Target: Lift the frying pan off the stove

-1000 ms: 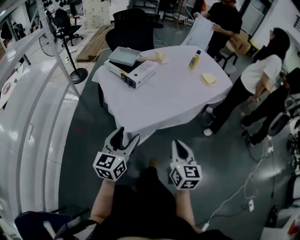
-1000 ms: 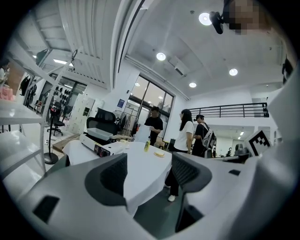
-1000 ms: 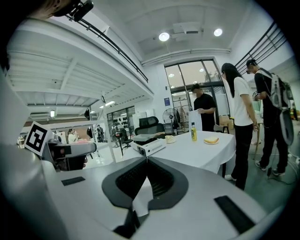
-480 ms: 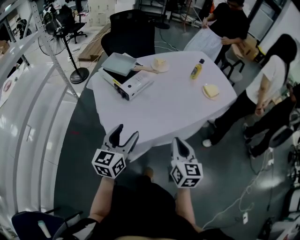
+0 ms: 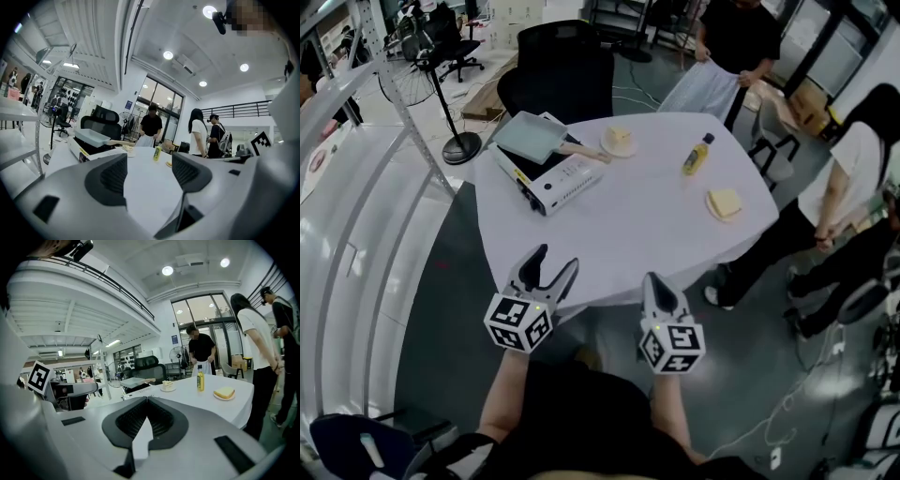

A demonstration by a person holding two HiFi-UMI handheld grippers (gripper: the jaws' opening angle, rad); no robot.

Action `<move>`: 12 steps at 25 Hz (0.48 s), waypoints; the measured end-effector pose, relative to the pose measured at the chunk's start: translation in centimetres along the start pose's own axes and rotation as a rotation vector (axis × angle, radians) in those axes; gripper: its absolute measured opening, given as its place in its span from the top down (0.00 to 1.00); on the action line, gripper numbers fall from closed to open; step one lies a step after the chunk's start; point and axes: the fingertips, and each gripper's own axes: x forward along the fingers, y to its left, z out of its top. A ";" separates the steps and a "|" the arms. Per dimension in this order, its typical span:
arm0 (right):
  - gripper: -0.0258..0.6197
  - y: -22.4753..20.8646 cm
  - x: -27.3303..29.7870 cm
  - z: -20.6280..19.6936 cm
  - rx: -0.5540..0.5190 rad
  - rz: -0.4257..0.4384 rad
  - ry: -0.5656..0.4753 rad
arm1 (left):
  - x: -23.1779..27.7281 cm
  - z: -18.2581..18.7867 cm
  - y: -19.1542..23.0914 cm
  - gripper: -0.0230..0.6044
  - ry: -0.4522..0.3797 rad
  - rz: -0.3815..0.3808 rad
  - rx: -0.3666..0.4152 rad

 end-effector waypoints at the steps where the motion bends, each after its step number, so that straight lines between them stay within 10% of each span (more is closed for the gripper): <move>1: 0.95 -0.5 0.3 0.0 -0.002 0.005 0.000 | 0.5 -0.2 -0.1 0.51 0.002 0.004 -0.002; 12: 0.95 -2.2 1.3 -3.5 0.044 0.035 0.063 | 2.0 -2.9 -0.2 0.51 0.058 0.052 -0.044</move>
